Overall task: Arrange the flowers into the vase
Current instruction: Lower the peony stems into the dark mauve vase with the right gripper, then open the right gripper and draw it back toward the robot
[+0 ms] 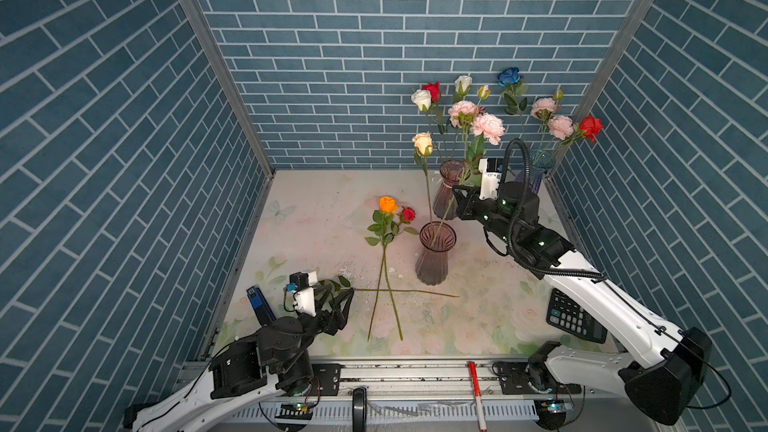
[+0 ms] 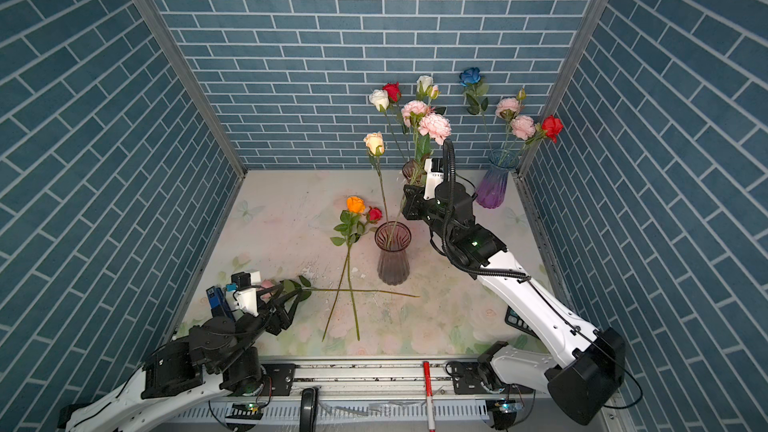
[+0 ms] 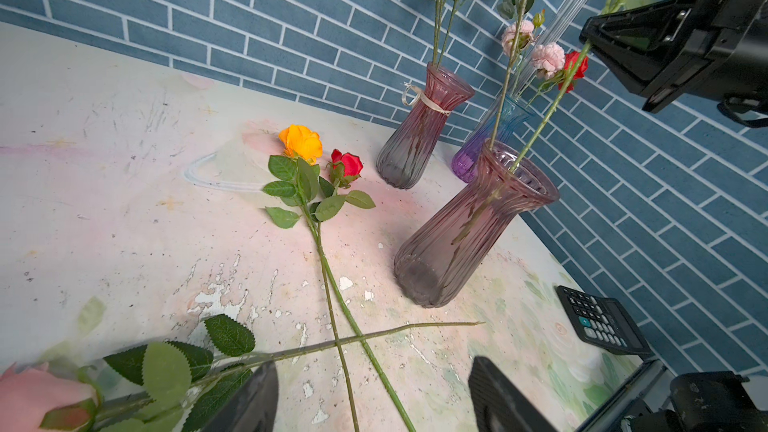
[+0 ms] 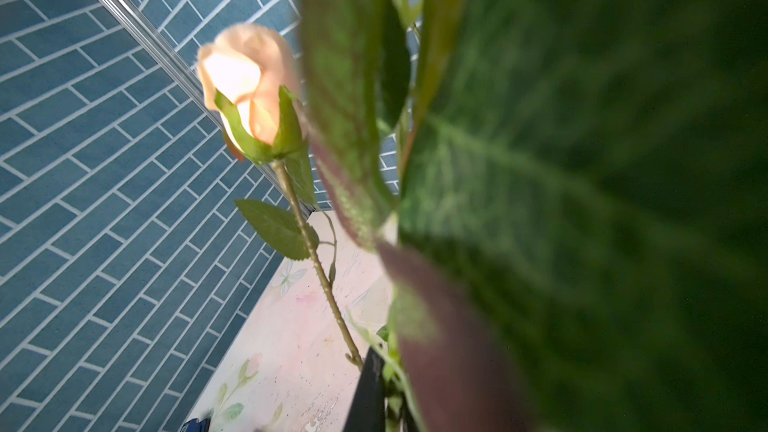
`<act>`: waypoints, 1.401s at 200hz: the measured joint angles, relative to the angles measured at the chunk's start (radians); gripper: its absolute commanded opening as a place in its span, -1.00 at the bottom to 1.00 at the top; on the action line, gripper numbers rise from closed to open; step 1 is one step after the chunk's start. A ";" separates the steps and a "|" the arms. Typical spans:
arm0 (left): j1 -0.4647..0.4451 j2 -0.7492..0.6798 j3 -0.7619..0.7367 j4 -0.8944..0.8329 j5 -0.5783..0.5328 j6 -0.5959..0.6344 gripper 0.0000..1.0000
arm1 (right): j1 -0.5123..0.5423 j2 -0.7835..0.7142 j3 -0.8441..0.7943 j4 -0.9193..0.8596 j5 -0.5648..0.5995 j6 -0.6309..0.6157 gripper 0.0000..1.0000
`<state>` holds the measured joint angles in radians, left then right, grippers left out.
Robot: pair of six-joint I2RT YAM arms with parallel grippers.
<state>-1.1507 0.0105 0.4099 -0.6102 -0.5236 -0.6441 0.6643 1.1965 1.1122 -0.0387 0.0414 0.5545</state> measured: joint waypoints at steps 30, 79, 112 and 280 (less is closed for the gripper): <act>0.000 0.000 0.000 -0.003 0.000 -0.001 0.49 | 0.031 0.000 -0.040 0.024 -0.017 0.003 -1.00; 0.000 0.000 0.000 -0.006 -0.001 -0.008 0.49 | 0.118 -0.059 -0.126 0.039 0.015 0.003 -0.59; 0.000 0.000 0.000 -0.006 -0.005 -0.014 0.49 | 0.154 -0.125 -0.182 0.038 0.027 0.025 -0.07; 0.158 0.491 0.061 0.109 0.129 -0.040 0.52 | 0.175 -0.761 -0.531 -0.336 0.258 0.129 -0.12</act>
<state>-0.9924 0.5018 0.4706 -0.5007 -0.3946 -0.6838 0.8398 0.4351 0.5816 -0.3752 0.2993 0.6830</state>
